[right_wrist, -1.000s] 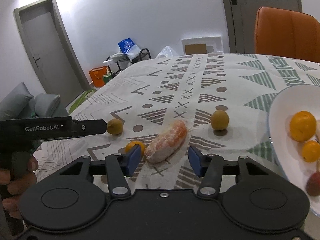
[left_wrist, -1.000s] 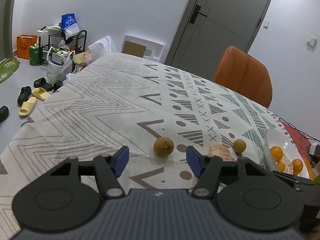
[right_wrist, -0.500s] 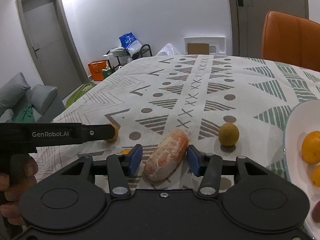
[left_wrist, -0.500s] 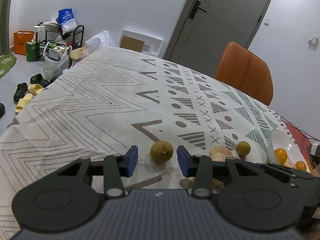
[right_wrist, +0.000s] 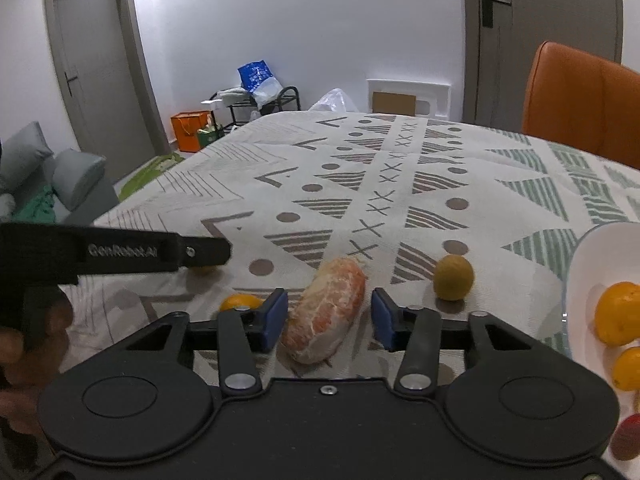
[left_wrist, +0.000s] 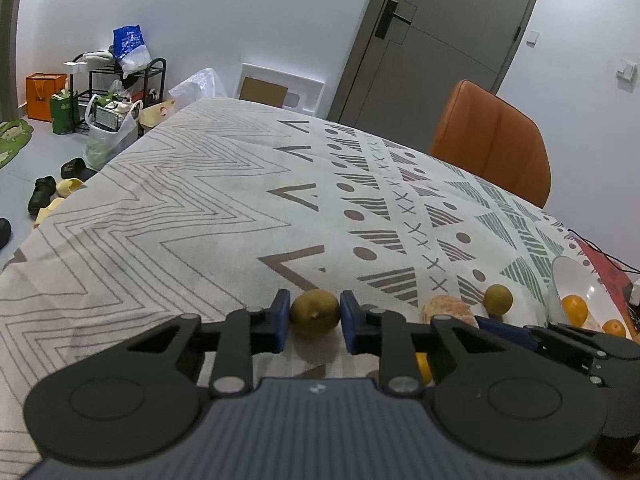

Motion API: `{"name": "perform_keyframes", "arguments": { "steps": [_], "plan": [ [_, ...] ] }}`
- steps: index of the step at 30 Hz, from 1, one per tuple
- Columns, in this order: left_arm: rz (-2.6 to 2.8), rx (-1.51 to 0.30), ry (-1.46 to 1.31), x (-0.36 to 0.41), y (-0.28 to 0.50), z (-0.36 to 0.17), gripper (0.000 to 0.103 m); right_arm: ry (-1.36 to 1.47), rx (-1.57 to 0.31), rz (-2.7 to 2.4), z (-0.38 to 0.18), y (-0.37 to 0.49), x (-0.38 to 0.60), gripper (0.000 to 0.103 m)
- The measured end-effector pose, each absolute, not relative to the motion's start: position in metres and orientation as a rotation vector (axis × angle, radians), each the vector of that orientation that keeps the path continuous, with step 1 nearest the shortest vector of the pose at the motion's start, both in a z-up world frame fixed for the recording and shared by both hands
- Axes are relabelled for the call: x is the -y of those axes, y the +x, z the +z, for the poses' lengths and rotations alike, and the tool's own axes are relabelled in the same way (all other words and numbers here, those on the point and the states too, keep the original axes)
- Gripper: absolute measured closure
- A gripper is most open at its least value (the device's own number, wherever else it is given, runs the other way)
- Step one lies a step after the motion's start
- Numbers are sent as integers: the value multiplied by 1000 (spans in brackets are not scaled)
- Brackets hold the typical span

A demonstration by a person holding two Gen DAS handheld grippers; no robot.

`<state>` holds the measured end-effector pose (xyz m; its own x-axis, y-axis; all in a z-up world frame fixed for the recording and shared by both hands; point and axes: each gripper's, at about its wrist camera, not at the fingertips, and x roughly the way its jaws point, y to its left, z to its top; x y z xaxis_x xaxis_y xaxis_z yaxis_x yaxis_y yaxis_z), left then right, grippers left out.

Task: Organize fruits
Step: 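Grasp a brown round fruit with the left tool while the right grasps the pomelo segment, then carry the brown fruit and pomelo segment into the plate and open both tools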

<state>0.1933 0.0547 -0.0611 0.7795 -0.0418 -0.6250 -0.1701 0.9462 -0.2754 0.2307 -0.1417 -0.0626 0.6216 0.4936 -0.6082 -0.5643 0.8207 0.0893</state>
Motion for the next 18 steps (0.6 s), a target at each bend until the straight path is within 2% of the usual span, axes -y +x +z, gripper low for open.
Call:
{"name": "perform_keyframes", "arguments": {
  "steps": [4,8,18],
  "plan": [
    [70,-677,-329,-54,189,-58,78,-100,-667,589,-62,230,150,62],
    [67,-669,-327,-52,183,-54,78,-114,-663,568,-61,227,152,73],
    [47,-640,-312,-42,170,-41,78,-79,-631,550,-51,211,171,75]
  ]
}}
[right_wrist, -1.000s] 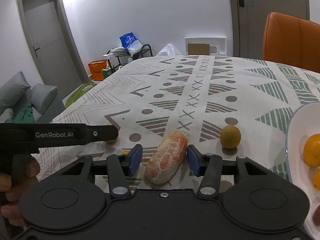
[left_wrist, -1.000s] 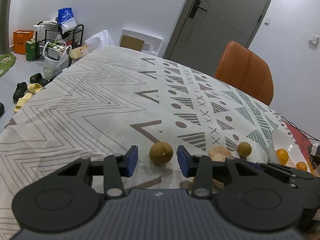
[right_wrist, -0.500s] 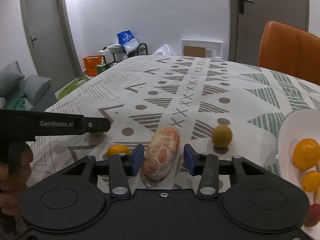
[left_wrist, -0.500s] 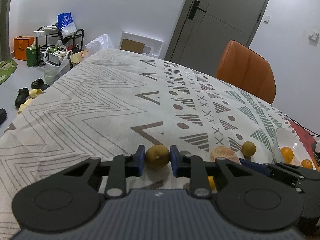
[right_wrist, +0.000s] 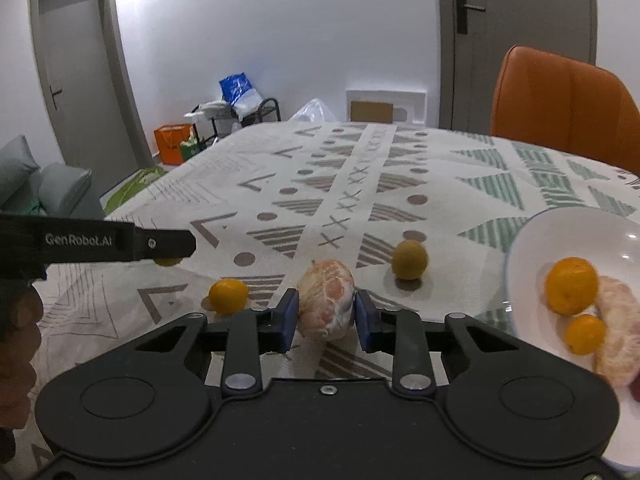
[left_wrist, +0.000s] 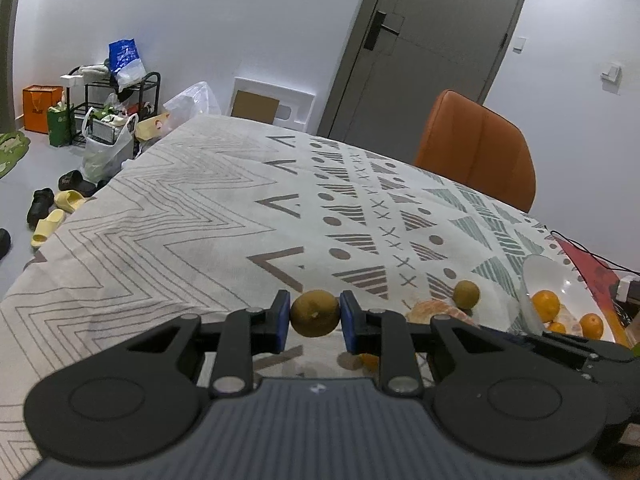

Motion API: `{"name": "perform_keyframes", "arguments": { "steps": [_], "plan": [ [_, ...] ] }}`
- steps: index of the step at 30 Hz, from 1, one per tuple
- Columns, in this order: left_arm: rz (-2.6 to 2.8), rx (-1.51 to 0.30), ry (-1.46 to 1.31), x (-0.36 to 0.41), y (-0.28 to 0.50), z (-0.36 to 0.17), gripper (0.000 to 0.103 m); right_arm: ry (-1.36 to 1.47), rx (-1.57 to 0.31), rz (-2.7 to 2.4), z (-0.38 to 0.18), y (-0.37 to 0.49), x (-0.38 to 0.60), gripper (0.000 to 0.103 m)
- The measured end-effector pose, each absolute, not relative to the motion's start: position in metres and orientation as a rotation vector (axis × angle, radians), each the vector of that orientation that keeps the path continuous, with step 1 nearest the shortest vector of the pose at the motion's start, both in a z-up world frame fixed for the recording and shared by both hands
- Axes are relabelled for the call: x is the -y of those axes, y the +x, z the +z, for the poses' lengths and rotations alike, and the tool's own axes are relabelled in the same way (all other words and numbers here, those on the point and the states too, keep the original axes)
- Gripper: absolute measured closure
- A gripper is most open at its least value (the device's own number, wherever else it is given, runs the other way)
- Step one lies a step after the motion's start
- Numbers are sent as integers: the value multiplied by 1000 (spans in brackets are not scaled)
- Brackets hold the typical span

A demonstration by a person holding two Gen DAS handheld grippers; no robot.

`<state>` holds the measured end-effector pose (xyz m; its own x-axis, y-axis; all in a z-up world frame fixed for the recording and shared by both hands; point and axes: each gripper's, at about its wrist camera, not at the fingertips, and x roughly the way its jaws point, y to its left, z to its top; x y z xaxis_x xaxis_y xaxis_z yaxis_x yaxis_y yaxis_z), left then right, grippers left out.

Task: Organize fruits
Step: 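Carry the brown fruit and pomelo segment into the plate and open both tools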

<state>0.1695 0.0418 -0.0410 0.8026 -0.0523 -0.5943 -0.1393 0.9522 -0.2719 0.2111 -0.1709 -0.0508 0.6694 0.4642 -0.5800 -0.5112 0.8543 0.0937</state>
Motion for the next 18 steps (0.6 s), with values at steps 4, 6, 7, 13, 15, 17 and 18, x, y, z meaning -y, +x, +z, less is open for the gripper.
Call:
{"name": "perform_keyframes", "arguments": {
  "steps": [4,6,7,13,15,17,18],
  "plan": [
    [31,-633,-301,-32,167,-36,78,-63,-609,538,-44,205,183,76],
    [21,-627,-296,-27,166,-34,78,-54,-600,534,-42,201,189,76],
    [15,-624,-293,-24,165,-32,78,-49,-596,532,-41,199,192,76],
    [-5,-612,-273,-7,162,-26,78,-24,-572,526,-34,190,208,77],
    [-9,-610,-268,-3,161,-24,78,-18,-561,520,-32,187,212,80],
    [-13,-607,-263,1,160,-23,78,-2,-558,521,-30,185,218,90],
    [-15,-605,-260,3,159,-22,78,6,-556,521,-29,184,220,90]
  ]
}}
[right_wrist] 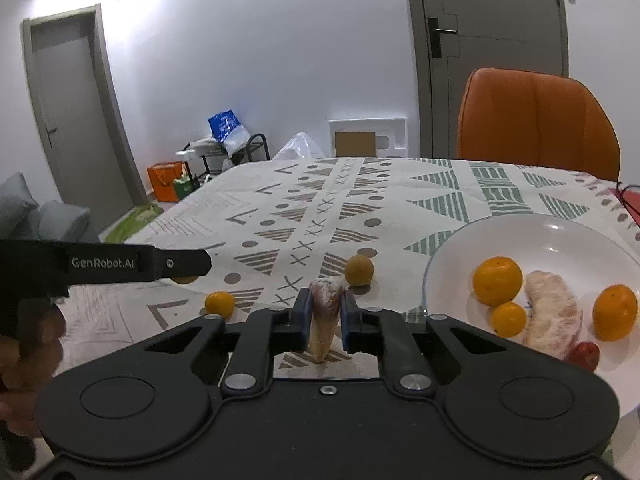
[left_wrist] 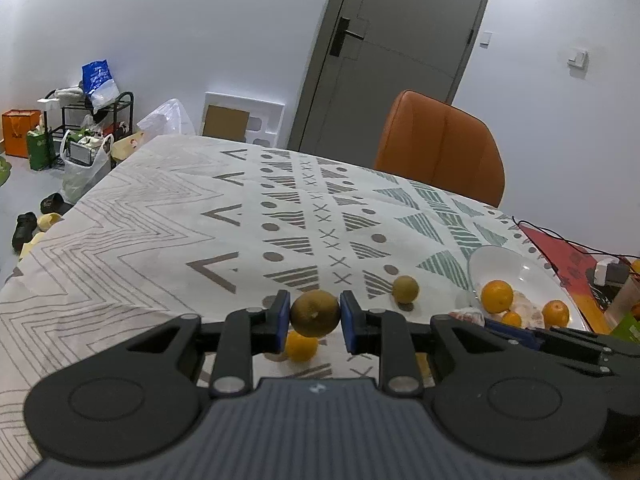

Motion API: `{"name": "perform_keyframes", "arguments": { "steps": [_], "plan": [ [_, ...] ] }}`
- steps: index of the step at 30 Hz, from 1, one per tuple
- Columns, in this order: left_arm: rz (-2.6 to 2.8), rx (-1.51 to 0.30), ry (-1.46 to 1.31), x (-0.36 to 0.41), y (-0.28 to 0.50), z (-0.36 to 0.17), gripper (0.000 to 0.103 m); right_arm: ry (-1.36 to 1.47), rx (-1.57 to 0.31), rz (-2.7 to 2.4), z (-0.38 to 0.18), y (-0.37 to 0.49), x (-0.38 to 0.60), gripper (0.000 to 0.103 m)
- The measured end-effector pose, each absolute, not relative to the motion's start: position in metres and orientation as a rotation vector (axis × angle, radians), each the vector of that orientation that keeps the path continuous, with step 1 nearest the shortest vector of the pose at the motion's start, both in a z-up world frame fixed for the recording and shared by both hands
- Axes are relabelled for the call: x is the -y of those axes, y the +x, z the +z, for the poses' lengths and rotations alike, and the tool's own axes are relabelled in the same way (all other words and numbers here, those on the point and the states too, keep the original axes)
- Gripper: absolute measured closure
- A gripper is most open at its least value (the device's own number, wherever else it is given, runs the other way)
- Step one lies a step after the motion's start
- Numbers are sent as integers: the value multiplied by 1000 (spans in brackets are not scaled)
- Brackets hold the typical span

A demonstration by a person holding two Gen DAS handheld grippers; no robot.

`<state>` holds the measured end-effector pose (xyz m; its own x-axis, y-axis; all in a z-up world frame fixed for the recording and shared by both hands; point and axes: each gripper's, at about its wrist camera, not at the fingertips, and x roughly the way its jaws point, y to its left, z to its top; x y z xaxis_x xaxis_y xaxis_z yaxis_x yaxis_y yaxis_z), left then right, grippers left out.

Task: Organize fruits
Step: 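Carry the brown fruit and pomelo segment into the plate and open both tools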

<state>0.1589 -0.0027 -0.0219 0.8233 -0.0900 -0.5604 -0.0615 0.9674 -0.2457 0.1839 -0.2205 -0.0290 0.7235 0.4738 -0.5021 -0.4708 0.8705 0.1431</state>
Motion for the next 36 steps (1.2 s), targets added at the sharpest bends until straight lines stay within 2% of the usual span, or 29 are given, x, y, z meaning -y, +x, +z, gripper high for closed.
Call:
{"name": "perform_keyframes", "arguments": {
  "steps": [21,36],
  "plan": [
    [-97,-550,-187,60,147,1,78,82,-452,447,-7,159,289,91],
    [-169,-554,-151,101,153,0,78,121,-450,347,-10,153,340,91]
  ]
}}
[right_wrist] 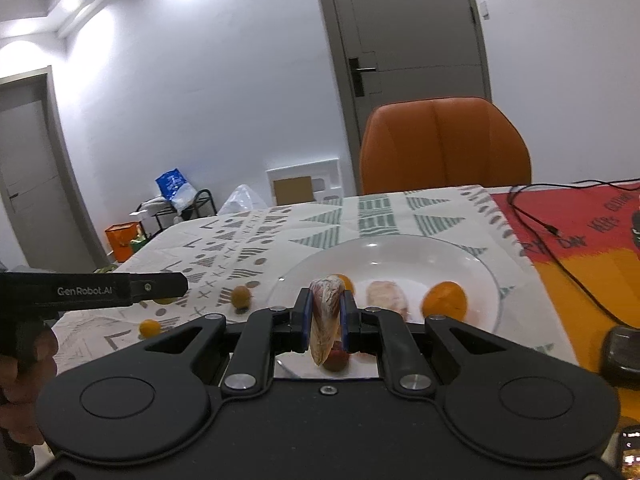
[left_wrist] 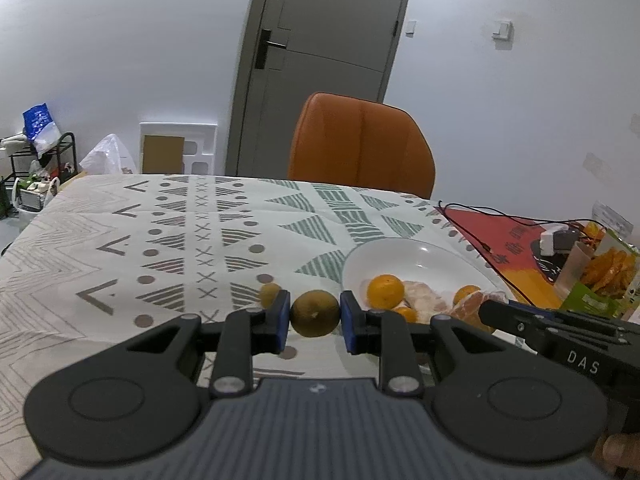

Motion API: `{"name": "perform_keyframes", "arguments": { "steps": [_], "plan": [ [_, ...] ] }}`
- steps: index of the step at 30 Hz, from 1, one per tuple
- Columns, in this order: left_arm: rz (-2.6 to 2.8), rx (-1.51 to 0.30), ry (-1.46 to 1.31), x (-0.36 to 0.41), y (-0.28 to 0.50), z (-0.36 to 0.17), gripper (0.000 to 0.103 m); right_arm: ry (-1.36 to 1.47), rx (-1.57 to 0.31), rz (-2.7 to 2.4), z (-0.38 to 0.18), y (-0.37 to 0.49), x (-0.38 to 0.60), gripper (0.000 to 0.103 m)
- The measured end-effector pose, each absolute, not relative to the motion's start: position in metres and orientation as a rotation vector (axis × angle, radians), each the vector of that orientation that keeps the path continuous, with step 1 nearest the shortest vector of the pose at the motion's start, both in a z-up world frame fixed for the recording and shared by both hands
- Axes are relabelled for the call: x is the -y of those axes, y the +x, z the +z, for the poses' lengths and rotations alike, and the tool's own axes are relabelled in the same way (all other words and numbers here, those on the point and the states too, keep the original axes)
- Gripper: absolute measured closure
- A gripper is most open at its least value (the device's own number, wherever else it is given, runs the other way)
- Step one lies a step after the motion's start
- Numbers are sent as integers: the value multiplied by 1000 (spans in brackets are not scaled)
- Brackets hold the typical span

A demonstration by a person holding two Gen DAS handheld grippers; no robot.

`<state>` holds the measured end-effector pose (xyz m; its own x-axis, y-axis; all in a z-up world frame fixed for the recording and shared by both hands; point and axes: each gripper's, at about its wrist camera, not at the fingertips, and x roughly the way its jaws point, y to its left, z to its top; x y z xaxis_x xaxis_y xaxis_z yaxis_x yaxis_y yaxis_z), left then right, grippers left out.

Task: Organize fruits
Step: 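Carry the brown fruit and pomelo segment into the plate and open both tools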

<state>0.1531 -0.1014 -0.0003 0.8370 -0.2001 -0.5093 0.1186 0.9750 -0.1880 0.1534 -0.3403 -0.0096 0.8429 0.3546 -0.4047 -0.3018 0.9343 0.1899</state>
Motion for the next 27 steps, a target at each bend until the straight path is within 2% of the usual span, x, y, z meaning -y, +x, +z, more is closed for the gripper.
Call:
{"name": "perform_keyframes", "arguments": {
  "steps": [8,10,24,27],
  "plan": [
    [-194,-563,-139,115,157,-3,78,154,-491,289,-19,159,362,89],
    [-198,-564,-136,117,158,-4,78,154,-496,249,-21,160,368,80],
    [-247,-578,-120,137,168,-7,78,165,-513,256,-26,158,374,77],
    [-262,-579,-119,143,172,-7,78,176,-511,257,-25,156,375,74]
  ]
}}
